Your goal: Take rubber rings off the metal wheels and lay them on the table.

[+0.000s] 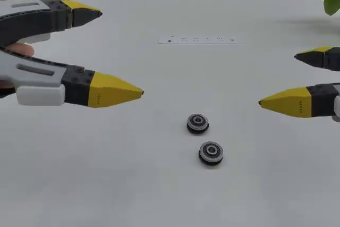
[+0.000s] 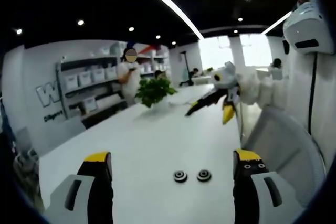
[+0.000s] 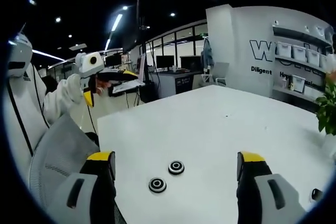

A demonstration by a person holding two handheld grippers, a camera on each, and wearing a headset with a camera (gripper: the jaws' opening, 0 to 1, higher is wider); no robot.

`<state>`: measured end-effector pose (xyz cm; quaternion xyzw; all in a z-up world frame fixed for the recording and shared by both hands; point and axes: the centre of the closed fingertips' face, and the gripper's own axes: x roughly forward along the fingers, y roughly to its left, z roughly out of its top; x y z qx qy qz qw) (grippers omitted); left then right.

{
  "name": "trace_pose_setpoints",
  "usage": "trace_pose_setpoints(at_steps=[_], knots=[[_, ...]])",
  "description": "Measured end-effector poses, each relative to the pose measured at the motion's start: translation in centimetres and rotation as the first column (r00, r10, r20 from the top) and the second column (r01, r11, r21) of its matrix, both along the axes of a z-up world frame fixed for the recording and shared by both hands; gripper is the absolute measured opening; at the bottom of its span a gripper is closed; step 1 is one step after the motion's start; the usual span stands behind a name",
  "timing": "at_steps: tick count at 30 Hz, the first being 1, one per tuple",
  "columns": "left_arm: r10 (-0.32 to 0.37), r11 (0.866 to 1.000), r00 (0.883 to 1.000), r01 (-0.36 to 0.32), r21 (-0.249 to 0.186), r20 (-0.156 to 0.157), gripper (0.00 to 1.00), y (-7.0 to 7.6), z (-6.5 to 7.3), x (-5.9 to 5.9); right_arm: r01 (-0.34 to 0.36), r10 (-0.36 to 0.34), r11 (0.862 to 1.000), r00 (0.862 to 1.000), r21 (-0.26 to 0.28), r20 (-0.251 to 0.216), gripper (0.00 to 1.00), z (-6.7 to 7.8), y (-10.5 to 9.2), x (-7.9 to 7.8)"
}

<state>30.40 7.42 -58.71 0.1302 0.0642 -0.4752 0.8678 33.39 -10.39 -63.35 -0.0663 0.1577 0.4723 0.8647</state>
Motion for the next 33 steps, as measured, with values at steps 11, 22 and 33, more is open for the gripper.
trace_pose_setpoints(at_steps=[11,22,33], knots=[[-0.108,0.994,0.994,0.108,0.019,-0.015,0.95,-4.3,-1.3,2.0,-0.056,0.055,0.998,0.997,0.019,0.054,0.89,1.7,2.7,1.9],[-0.19,0.971,0.981,0.182,-0.157,-0.04,0.87,-7.7,-4.3,1.8,-0.174,0.169,0.983,0.981,0.049,0.095,0.77,-1.3,4.7,0.9],[-0.157,0.974,0.985,0.142,-0.177,-0.073,0.78,-8.7,-7.7,2.4,-0.252,0.25,0.967,0.967,0.032,0.042,0.65,-5.5,5.4,-0.7]])
